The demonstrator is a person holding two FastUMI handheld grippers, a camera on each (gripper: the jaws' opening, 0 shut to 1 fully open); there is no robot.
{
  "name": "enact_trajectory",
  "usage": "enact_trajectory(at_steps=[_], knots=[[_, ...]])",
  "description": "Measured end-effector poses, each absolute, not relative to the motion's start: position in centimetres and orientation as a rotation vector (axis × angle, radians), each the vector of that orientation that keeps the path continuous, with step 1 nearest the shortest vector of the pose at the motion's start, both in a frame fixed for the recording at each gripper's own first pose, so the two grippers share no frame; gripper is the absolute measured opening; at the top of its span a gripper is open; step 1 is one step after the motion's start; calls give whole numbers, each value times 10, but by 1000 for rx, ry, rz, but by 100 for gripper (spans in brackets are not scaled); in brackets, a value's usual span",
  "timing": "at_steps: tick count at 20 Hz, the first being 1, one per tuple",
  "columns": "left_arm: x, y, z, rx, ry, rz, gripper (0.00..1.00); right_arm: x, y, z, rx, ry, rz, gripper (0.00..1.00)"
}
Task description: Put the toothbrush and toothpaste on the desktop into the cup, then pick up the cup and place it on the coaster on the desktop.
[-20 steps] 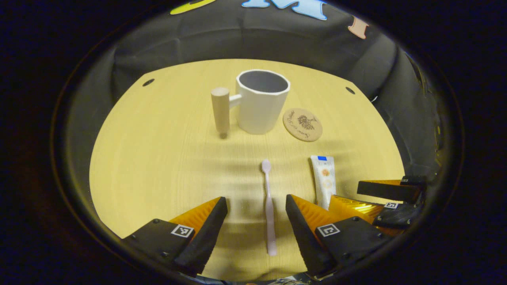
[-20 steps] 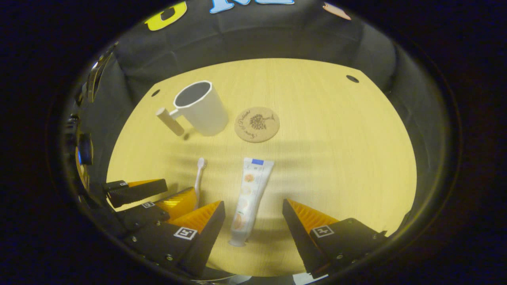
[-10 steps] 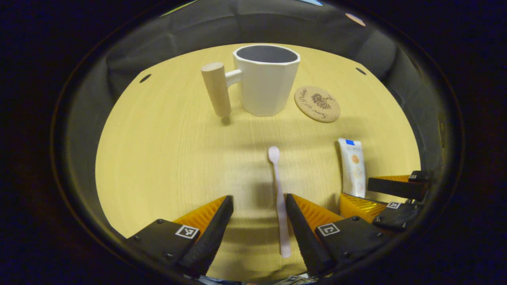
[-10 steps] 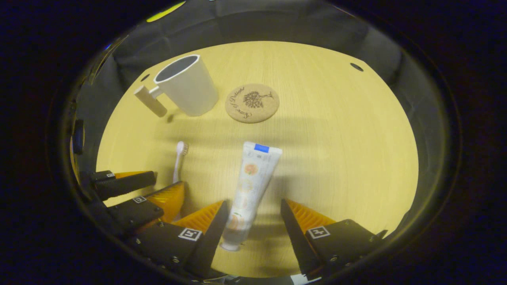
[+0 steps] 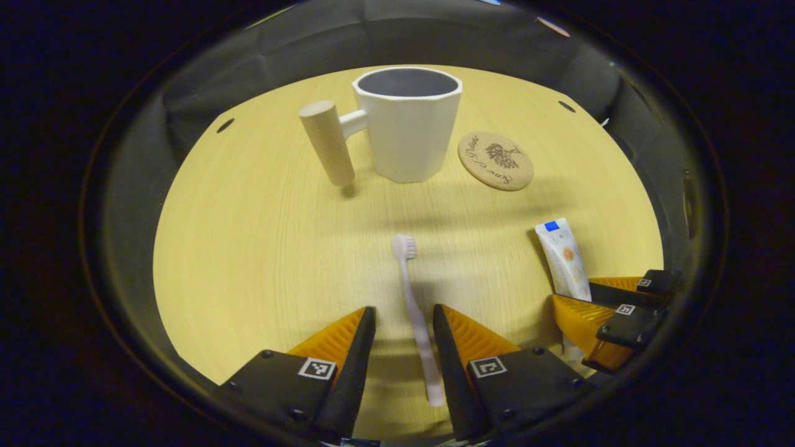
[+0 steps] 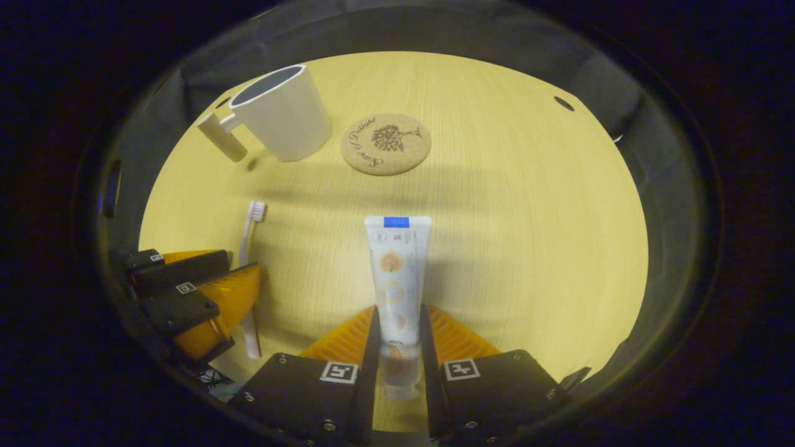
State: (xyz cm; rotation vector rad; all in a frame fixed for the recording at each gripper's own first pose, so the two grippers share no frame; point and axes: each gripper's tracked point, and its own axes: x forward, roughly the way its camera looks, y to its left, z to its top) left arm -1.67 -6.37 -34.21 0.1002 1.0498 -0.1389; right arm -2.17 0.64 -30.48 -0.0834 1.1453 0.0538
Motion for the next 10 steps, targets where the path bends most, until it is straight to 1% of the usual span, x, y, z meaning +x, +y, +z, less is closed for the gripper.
enact_trajectory(at_steps=[1,2,3,4,7,8,9,10], knots=[[-16,-64,-342,101,1055,-138,69,-20,4,-304,-71,1143,38,36],[-16,-64,-343,97,1065,-135,68,-21,4,-305,-51,1169,32,24],[-15,-64,-342,91,1072,-131,58,-20,4,-303,-38,1171,33,23],[-16,-65,-341,91,1082,-130,58,-23,4,-303,-27,1182,34,24],[-13,-66,-341,79,1083,-116,29,-22,4,-303,-19,1190,37,24],[-14,-67,-340,85,1088,-115,22,-22,4,-303,-19,1188,39,24],[-14,-67,-339,90,1089,-114,32,-22,4,-302,-19,1186,39,24],[-13,-67,-341,84,1090,-112,31,-22,4,-302,-18,1187,41,24]])
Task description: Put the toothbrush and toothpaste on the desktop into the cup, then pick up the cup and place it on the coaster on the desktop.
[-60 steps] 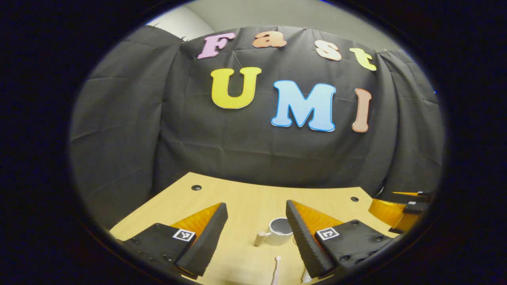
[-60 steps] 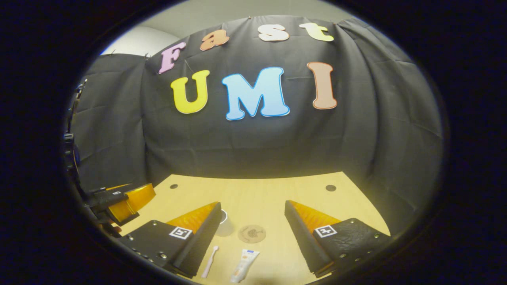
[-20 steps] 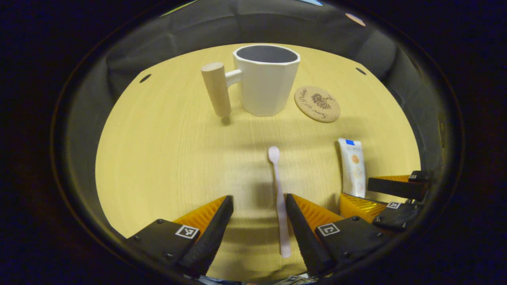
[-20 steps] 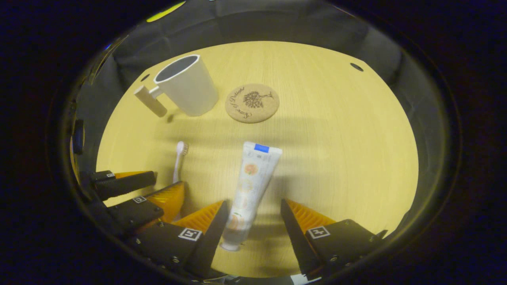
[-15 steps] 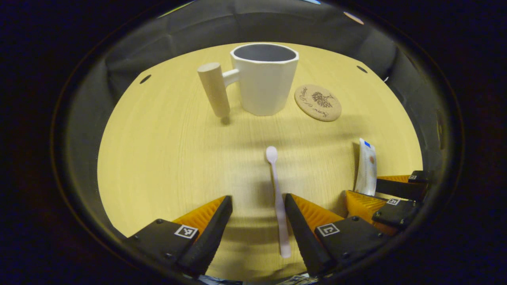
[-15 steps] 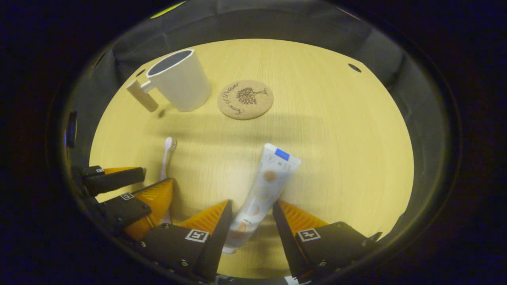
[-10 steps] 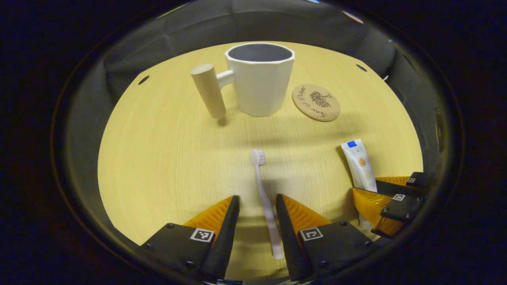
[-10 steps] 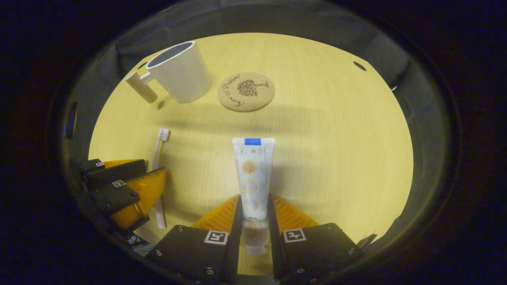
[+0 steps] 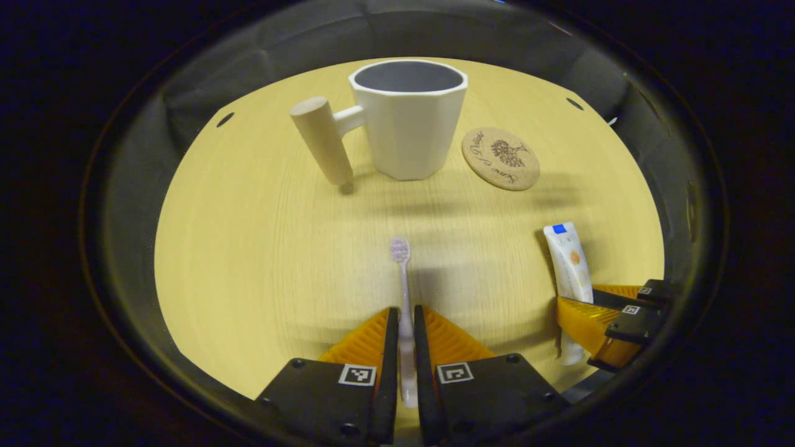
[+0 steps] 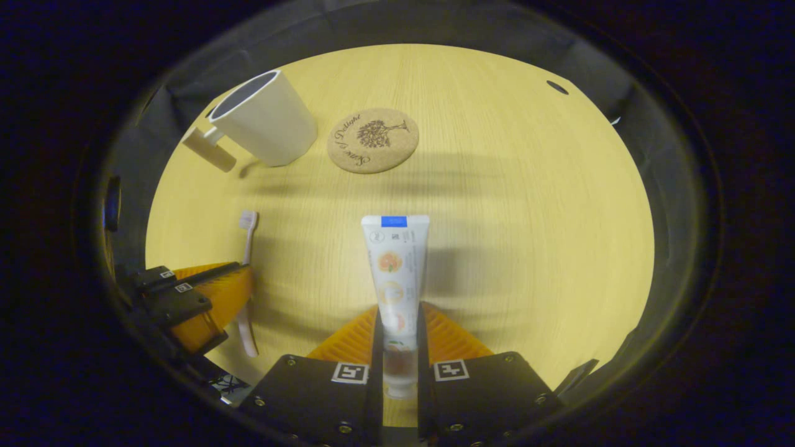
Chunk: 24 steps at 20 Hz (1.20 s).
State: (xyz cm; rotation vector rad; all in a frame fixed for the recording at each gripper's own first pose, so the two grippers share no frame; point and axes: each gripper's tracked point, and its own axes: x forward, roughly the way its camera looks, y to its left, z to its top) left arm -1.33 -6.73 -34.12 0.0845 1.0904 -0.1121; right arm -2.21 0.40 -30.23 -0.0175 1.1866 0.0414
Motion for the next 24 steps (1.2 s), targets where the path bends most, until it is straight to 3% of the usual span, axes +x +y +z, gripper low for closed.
enact_trajectory(at_steps=[2,3,4,9,12,21,24], knots=[[-11,-67,-338,64,1075,-89,10,-21,3,-303,-12,1186,49,24],[-10,-66,-340,62,1068,-88,10,-21,2,-298,2,1172,42,24],[-10,-65,-343,62,1068,-91,10,-26,3,-299,25,1197,46,12],[-10,-65,-336,-19,1029,-140,10,-24,1,-301,100,1180,57,12],[-2,-69,-305,-159,907,-174,10,-25,0,-301,113,1175,61,12],[83,-41,-85,-408,390,-256,9,-27,-3,-300,132,1128,90,12],[126,-33,-59,-389,287,-253,8,-32,-6,-298,167,1114,89,12]])
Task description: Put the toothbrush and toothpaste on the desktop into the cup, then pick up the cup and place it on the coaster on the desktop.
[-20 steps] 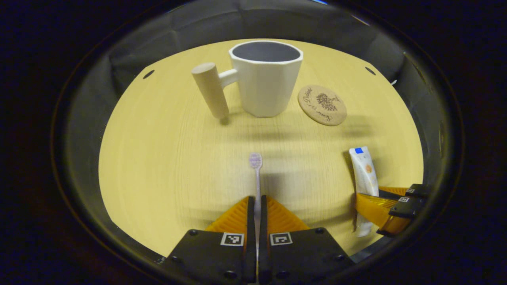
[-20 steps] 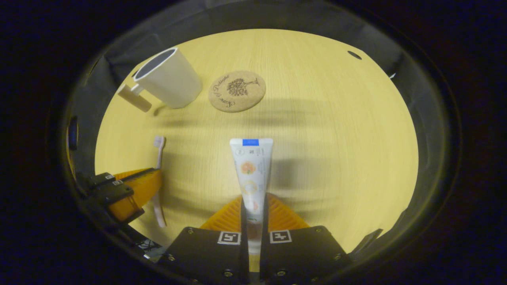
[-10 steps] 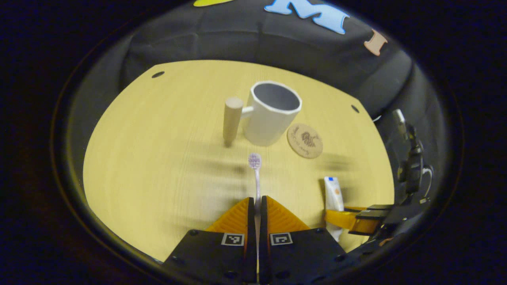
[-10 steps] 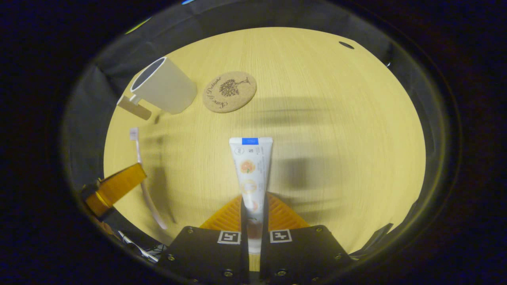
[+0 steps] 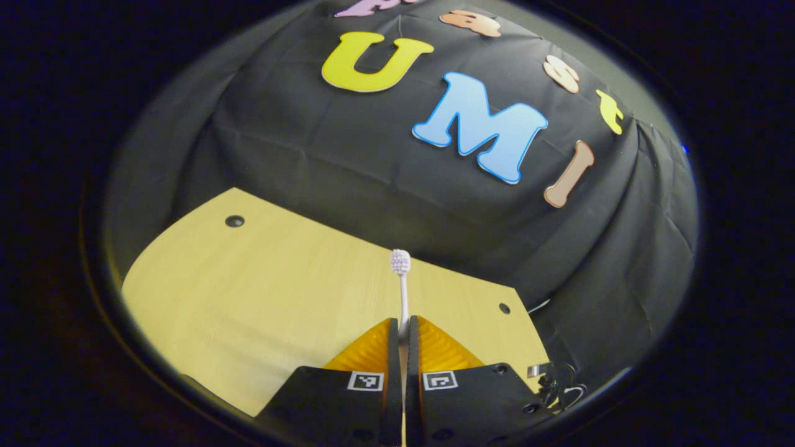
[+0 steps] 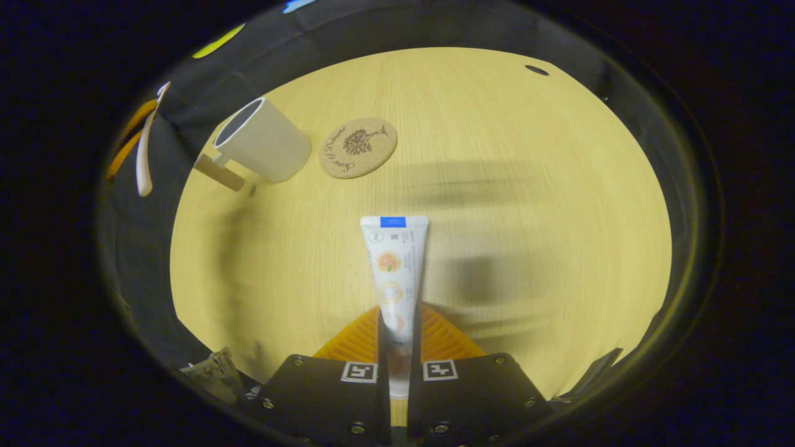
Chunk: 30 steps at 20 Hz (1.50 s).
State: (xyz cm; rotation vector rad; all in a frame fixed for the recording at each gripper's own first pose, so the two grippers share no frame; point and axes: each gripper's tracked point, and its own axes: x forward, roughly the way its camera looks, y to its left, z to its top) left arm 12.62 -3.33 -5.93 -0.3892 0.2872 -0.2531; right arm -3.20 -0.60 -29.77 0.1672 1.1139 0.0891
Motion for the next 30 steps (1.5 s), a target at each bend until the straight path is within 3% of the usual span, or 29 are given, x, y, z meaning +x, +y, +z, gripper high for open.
enact_trajectory(at_steps=[12,19,20,21,23,25,27,30], knots=[[219,-54,-114,-192,309,-181,9,-35,-32,-235,298,976,46,12],[216,-39,-137,-133,314,-122,9,-33,-35,-228,318,964,37,12],[217,-38,-138,-135,311,-117,15,-33,-35,-229,316,965,38,12],[216,-38,-140,-129,310,-111,10,-33,-35,-229,313,967,37,12],[213,-40,-143,-118,314,-109,11,-32,-35,-229,314,964,37,12],[210,-46,-143,-108,309,-123,22,-32,-34,-229,318,960,36,12],[205,-50,-145,-93,312,-128,16,-31,-35,-228,323,953,36,12],[193,-51,-147,-99,320,-127,22,-28,-35,-224,331,936,42,12]])
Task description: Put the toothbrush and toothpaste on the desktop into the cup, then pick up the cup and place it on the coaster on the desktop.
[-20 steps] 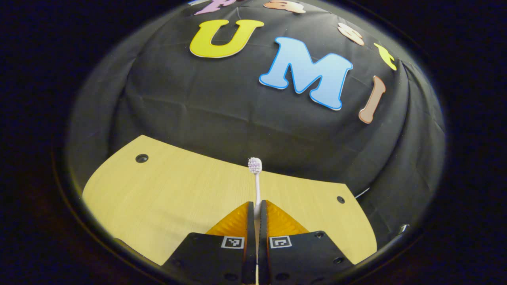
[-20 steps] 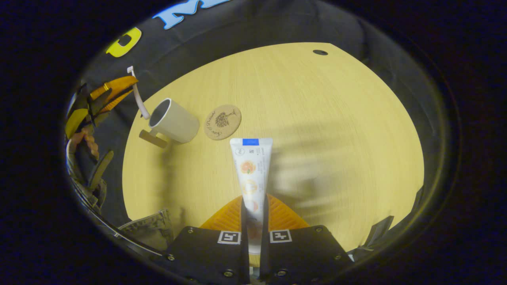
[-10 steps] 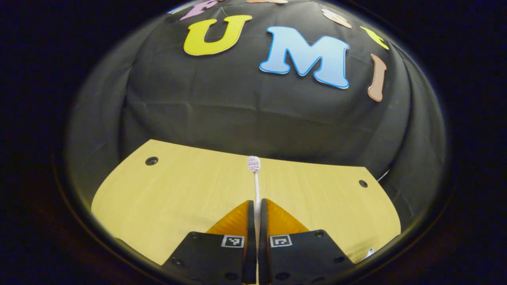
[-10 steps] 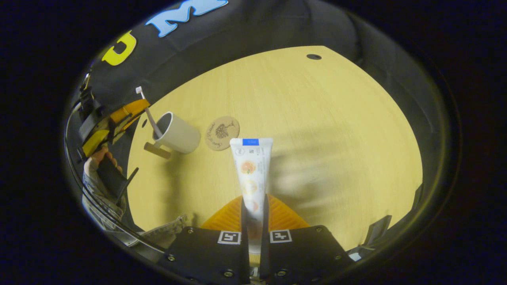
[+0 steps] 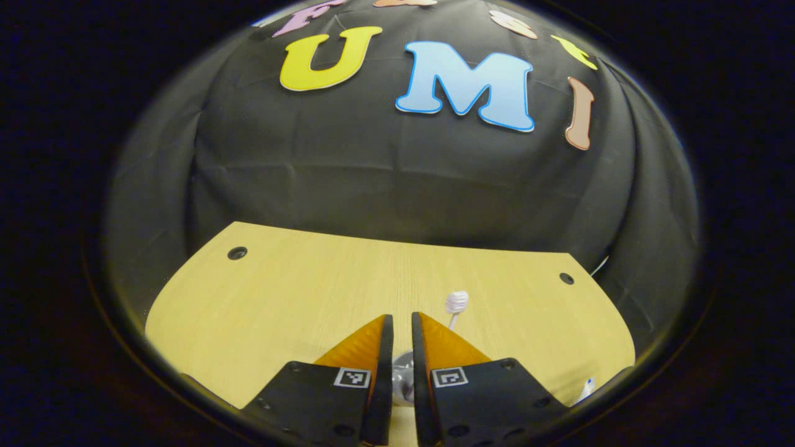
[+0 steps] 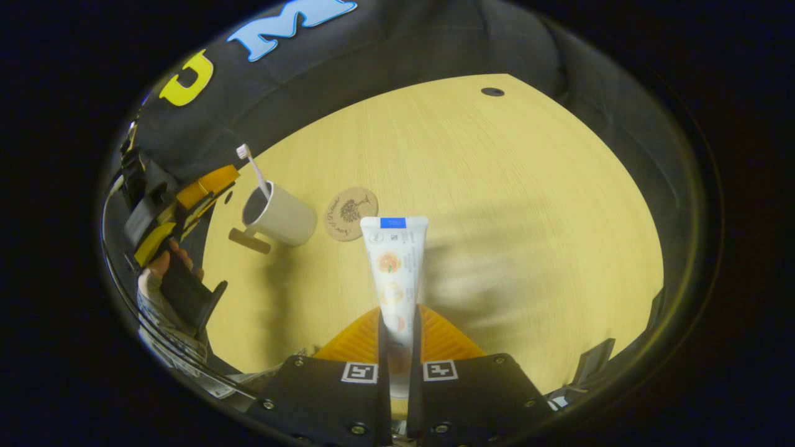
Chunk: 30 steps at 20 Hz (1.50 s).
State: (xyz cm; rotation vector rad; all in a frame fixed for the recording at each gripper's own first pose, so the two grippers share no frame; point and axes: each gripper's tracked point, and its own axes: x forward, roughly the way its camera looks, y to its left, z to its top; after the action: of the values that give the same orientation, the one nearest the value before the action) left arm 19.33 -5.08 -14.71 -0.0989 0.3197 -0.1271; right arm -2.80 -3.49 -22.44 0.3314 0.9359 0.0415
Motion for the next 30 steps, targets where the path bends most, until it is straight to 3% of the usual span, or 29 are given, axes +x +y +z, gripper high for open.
enact_trajectory(at_steps=[1,5,6,8,9,16,18,22,23,27,30], knots=[[189,-48,-147,-104,322,-119,17,-26,-35,-223,333,929,43,12],[162,-34,-139,-135,320,-95,26,-12,-32,-209,343,886,52,12],[155,-28,-136,-135,319,-90,18,-2,-27,-205,352,871,60,12],[140,-13,-128,-130,314,-87,17,19,-12,-194,370,840,85,12],[132,-5,-127,-119,316,-82,26,29,-4,-186,378,822,99,14],[85,71,-115,-100,324,-17,22,113,69,-126,510,658,180,12],[74,95,-115,-90,327,11,25,134,88,-115,567,608,193,12],[51,143,-115,-74,340,67,25,163,110,-122,597,558,172,12],[46,153,-116,-72,343,83,21,169,114,-125,596,547,164,12],[32,187,-125,-69,365,135,25,185,118,-130,556,477,139,11],[24,201,-127,-73,374,157,17,191,124,-132,499,422,145,11]])
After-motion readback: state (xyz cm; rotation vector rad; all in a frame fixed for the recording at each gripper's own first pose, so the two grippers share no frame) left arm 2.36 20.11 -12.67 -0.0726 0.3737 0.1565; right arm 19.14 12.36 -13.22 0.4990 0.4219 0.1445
